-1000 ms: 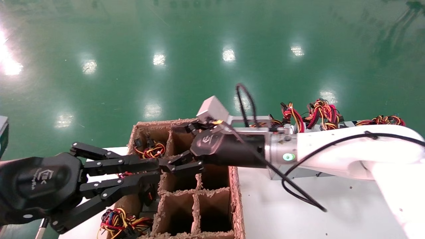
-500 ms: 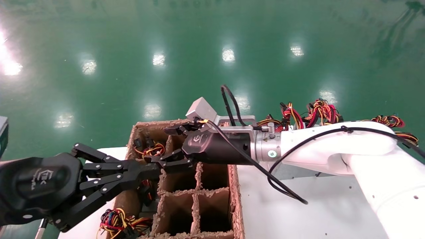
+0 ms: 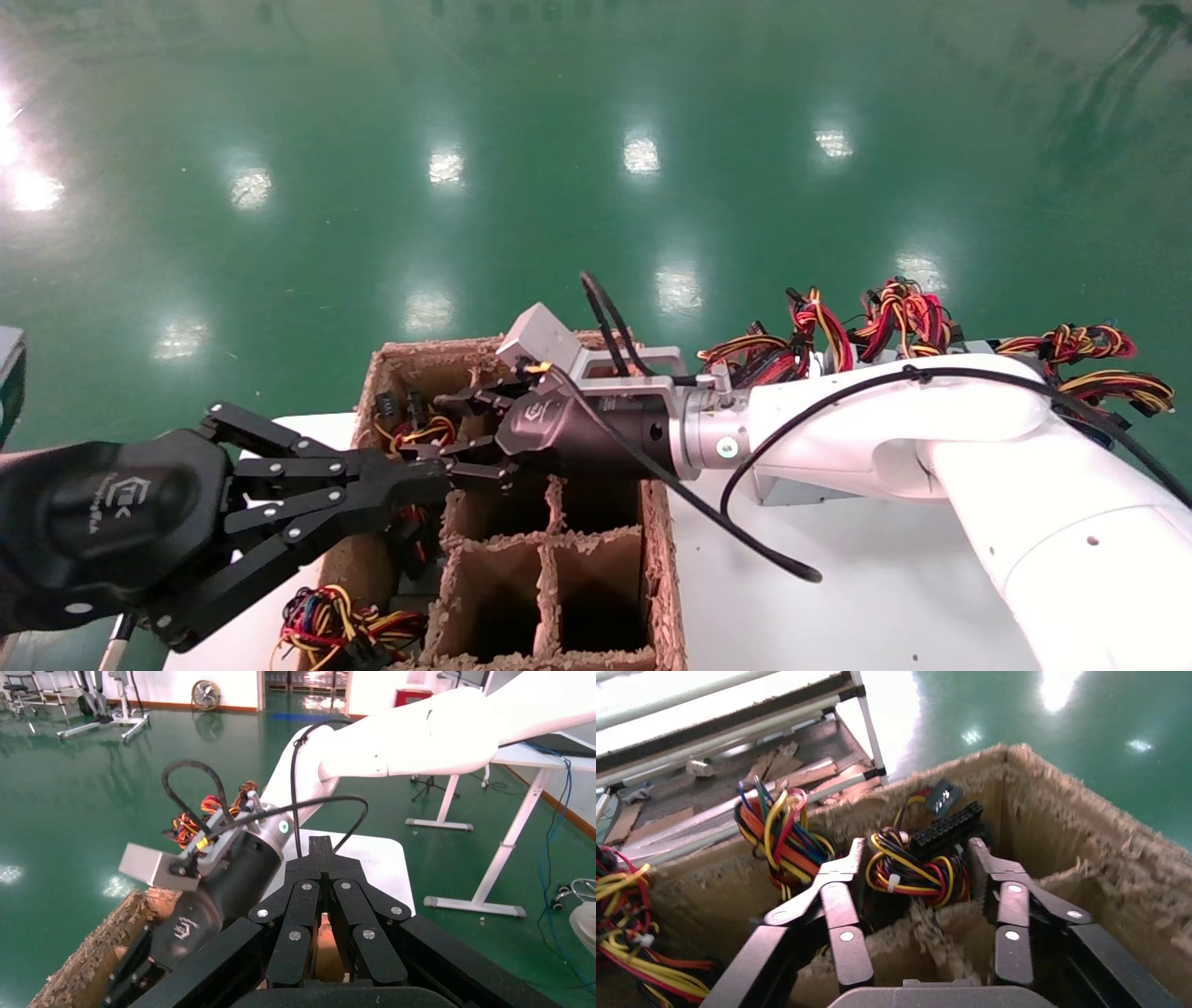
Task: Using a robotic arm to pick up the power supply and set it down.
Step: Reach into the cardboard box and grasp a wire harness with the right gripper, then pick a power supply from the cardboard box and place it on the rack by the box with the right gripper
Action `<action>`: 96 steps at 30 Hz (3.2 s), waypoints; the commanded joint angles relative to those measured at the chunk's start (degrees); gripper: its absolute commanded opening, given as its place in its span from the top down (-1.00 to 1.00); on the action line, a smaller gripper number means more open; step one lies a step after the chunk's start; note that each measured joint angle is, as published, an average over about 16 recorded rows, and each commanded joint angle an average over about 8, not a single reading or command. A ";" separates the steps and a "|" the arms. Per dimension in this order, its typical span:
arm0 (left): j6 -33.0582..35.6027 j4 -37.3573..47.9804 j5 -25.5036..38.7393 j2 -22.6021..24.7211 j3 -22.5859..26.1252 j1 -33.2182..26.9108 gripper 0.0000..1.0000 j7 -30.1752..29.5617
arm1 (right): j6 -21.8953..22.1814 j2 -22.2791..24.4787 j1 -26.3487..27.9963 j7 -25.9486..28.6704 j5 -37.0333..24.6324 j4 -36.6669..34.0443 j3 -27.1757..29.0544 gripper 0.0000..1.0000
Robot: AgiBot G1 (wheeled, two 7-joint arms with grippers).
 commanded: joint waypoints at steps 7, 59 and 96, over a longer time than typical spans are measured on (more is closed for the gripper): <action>0.00 0.00 0.00 0.00 0.00 0.00 1.00 0.00 | 0.78 -0.09 0.35 -0.38 1.66 -0.92 -2.53 1.00; 0.00 0.00 0.00 0.00 0.00 0.00 1.00 0.00 | -13.12 1.57 3.91 12.69 21.50 -15.50 2.19 1.00; 0.00 0.00 0.00 0.00 0.00 0.00 1.00 0.00 | -16.08 7.59 7.41 25.09 34.01 -5.02 10.00 1.00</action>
